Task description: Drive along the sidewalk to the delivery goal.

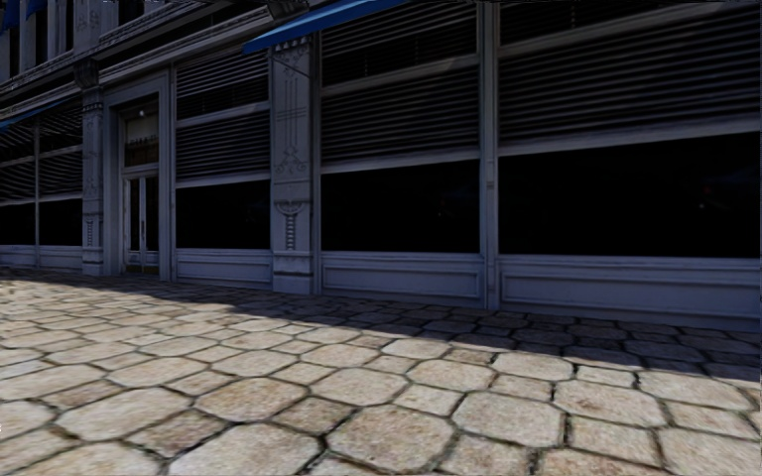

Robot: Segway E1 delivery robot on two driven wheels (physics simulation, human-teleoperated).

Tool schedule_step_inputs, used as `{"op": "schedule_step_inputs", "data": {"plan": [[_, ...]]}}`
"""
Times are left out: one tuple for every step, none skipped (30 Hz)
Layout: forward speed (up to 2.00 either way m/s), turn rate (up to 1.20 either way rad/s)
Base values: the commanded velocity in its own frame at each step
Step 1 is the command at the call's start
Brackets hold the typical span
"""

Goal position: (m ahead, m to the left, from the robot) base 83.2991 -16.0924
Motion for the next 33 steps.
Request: {"op": "schedule_step_inputs", "data": {"plan": [[1.9,0.71],[1.9,0.72],[1.9,0.72],[1.9,0.72],[1.9,0.72],[1.9,0.72],[1.9,0.72],[1.9,0.73],[1.9,0.73],[1.9,0.73],[1.9,0.73],[1.9,0.73],[1.9,0.73],[1.9,0.73],[1.9,0.73],[1.9,0.73],[1.9,0.73],[1.9,0.73],[1.9,0.73],[1.9,0.73],[1.91,0.73],[1.91,0.73],[1.91,0.73],[1.91,0.73],[1.91,0.73],[1.91,0.73],[1.91,0.73],[1.91,0.73],[1.91,0.73],[1.91,0.73],[1.94,0.73],[2.0,0.73],[2.0,0.73]]}}
